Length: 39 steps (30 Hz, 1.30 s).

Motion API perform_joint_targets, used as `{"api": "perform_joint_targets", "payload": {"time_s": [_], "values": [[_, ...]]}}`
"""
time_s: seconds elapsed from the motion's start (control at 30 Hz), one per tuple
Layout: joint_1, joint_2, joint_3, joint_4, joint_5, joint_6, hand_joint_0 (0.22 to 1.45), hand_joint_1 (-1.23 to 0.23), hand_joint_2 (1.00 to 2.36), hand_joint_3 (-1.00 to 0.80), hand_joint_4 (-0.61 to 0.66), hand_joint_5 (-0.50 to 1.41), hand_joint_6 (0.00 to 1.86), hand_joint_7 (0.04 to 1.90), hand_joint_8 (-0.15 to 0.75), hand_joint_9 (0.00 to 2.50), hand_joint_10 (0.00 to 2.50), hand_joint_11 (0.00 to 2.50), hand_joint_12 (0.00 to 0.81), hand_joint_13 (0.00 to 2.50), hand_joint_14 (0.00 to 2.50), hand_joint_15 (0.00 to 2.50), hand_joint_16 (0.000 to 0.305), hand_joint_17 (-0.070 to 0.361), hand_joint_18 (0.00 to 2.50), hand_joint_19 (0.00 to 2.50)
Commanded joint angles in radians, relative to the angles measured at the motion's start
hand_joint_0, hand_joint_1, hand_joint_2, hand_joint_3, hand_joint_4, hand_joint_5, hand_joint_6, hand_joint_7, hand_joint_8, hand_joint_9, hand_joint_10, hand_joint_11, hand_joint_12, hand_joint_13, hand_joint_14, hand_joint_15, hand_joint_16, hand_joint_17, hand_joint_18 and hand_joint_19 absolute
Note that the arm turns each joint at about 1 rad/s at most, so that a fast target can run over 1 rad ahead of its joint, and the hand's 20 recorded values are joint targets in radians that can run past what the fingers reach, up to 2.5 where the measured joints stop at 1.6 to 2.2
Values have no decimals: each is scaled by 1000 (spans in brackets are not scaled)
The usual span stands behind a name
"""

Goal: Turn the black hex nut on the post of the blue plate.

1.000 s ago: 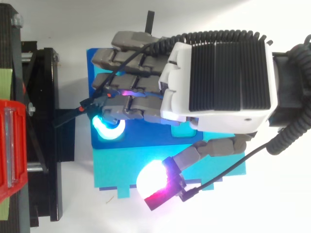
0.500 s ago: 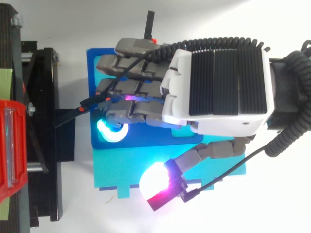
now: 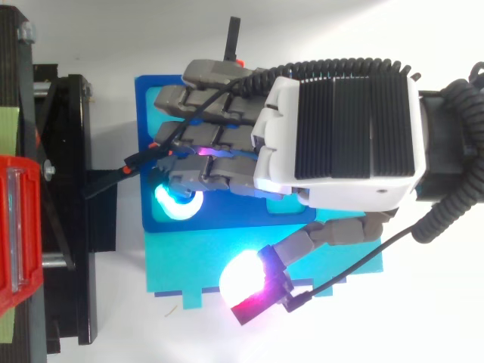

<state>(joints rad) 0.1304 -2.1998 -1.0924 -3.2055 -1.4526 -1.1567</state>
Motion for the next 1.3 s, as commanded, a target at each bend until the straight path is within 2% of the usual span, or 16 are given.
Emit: {"api": "perform_joint_targets", "payload": {"time_s": [0.0,0.47,0.9,0.97,1.03,1.17,1.27], "values": [[0,0,0,-2,0,-1,485,-460,1000,-500,215,-184,502,910,249,321,0,0,367,84,0,0,57,129,11,82],[2,-1,-1,-8,-2,-4,484,-456,1000,-500,218,-183,502,911,251,322,0,1,367,83,0,0,57,129,11,82],[-5,-1,-3,-5,0,-26,484,-454,1000,-500,216,-184,502,907,250,320,0,0,366,81,0,0,57,128,11,75],[-3,-1,-40,9,0,-24,483,-453,1000,-500,218,-184,503,914,250,318,0,0,367,81,0,0,57,128,10,74],[-3,0,-58,30,0,-24,483,-453,1000,-500,214,-184,502,909,250,318,2,0,367,80,0,0,57,128,11,75],[-2,0,-60,79,0,-21,483,-454,1000,-500,214,-184,502,910,250,318,0,0,367,80,0,0,57,129,9,75],[-2,0,-60,69,1,-20,483,-453,1000,-500,214,-184,502,909,251,319,0,0,367,81,0,0,57,129,10,76]]}}
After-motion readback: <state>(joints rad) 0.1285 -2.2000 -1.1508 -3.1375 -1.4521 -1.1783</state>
